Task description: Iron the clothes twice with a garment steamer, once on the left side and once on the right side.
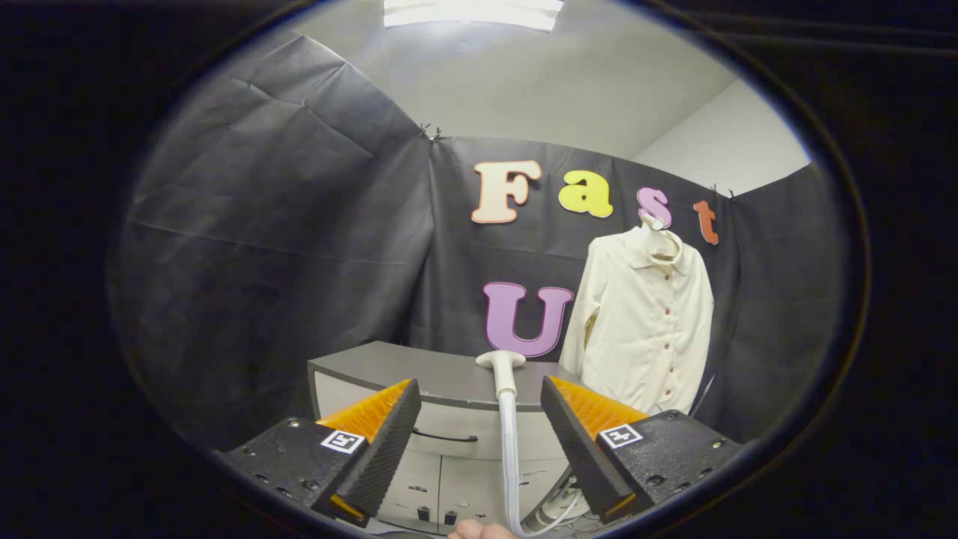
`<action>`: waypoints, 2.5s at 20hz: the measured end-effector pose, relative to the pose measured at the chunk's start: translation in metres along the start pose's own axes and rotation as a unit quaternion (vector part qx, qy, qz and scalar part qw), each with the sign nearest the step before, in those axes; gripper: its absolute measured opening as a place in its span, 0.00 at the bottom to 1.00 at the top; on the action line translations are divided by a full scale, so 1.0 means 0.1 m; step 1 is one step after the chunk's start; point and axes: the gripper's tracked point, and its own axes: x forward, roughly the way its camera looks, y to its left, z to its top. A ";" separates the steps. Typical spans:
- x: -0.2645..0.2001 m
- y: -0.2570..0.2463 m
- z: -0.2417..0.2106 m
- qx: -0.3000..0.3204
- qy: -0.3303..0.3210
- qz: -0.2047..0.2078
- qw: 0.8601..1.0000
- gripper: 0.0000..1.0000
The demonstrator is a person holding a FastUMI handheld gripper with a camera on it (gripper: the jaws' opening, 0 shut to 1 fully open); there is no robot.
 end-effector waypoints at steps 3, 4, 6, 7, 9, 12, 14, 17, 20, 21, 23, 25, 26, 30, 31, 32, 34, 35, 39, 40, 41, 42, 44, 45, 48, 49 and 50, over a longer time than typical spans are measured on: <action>0.19 -0.03 -0.08 0.008 0.008 -0.001 1.000 0.98; 0.26 -0.03 -0.13 0.010 0.017 0.002 1.000 0.98; 0.43 -0.04 -0.25 0.017 0.038 0.007 0.999 0.98; 0.51 -0.06 -0.27 0.019 0.044 0.009 0.999 0.98; 0.69 -0.10 -0.32 0.021 0.051 0.010 0.998 0.98; 0.93 -0.19 -0.40 0.017 0.060 0.007 0.998 0.98; 1.10 -0.23 -0.43 0.025 0.068 0.009 0.997 0.99; 1.33 -0.30 -0.46 0.043 0.080 0.011 0.996 0.98; 1.58 -0.33 -0.53 0.047 0.096 0.015 0.994 0.98; 1.65 -0.34 -0.57 0.044 0.103 0.015 0.994 0.98; 1.82 -0.34 -0.68 0.040 0.121 0.016 0.992 0.98; 1.96 -0.28 -0.78 0.042 0.142 0.025 0.989 0.98; 2.03 -0.27 -0.81 0.040 0.151 0.028 0.987 0.98; 2.26 -0.30 -0.95 0.021 0.176 0.029 0.984 0.98; 2.32 -0.28 -0.98 0.026 0.179 0.030 0.983 0.98; 2.37 -0.27 -1.01 0.030 0.184 0.034 0.982 0.98; 2.45 -0.27 -1.06 0.030 0.194 0.033 0.980 0.97; 2.50 -0.27 -1.11 0.028 0.198 0.030 0.979 0.97; 2.62 -0.19 -1.33 0.013 0.225 0.027 0.974 0.88; 2.62 -0.18 -1.38 0.011 0.235 0.026 0.972 0.85; 2.60 -0.19 -1.38 0.008 0.235 0.019 0.972 0.77; 2.63 -0.23 -1.37 0.004 0.228 0.008 0.974 0.67; 2.62 -0.22 -1.38 0.009 0.224 0.012 0.974 0.48; 2.62 -0.20 -1.36 0.022 0.213 0.018 0.977 0.45; 2.58 -0.22 -1.23 0.037 0.178 0.019 0.983 0.39; 2.57 -0.20 -1.19 0.041 0.164 0.027 0.985 0.39; 2.56 -0.18 -1.12 0.052 0.149 0.039 0.987 0.38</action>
